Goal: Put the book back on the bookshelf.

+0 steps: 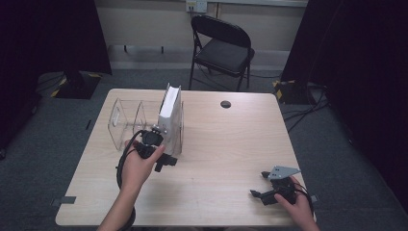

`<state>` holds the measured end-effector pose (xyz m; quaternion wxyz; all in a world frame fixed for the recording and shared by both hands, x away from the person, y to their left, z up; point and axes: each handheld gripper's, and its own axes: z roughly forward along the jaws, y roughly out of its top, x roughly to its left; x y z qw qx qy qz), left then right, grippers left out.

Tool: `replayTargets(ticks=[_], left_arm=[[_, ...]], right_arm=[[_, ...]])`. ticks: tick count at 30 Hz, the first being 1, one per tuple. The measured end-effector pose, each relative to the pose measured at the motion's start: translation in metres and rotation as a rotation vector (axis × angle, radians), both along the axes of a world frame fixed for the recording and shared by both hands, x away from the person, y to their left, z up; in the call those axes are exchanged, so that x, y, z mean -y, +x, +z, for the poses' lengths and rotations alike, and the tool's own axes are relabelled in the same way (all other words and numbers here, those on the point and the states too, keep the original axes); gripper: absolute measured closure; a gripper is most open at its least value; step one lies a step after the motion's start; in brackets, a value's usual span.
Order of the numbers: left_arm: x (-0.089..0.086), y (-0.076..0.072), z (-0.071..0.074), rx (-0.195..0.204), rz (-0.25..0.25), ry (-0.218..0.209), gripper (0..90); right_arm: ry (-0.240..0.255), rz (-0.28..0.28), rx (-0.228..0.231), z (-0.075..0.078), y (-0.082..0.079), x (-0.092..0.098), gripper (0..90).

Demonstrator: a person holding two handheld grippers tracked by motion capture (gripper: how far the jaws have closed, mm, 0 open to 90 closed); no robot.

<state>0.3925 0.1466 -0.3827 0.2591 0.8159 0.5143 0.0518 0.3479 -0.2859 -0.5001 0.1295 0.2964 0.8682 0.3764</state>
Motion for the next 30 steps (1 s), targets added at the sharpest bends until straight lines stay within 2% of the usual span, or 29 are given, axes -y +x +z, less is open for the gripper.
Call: replayTargets(ticks=[6,19,24,30], left_arm=[[0.002,-0.003,-0.007,0.002,-0.015,-0.009,15.7],[0.002,-0.009,-0.025,-0.005,-0.038,0.002,15.9],[0.003,-0.011,-0.031,-0.001,-0.033,-0.014,15.9],[0.005,-0.013,-0.041,-0.009,-0.042,-0.015,15.9]], right_arm=[[0.000,0.000,0.000,0.000,0.000,0.000,12.1],[0.000,0.000,0.000,0.000,0.000,0.000,12.0],[-0.001,0.000,0.000,0.000,0.000,0.000,12.1],[-0.001,0.000,0.000,0.000,0.000,0.000,12.1]])
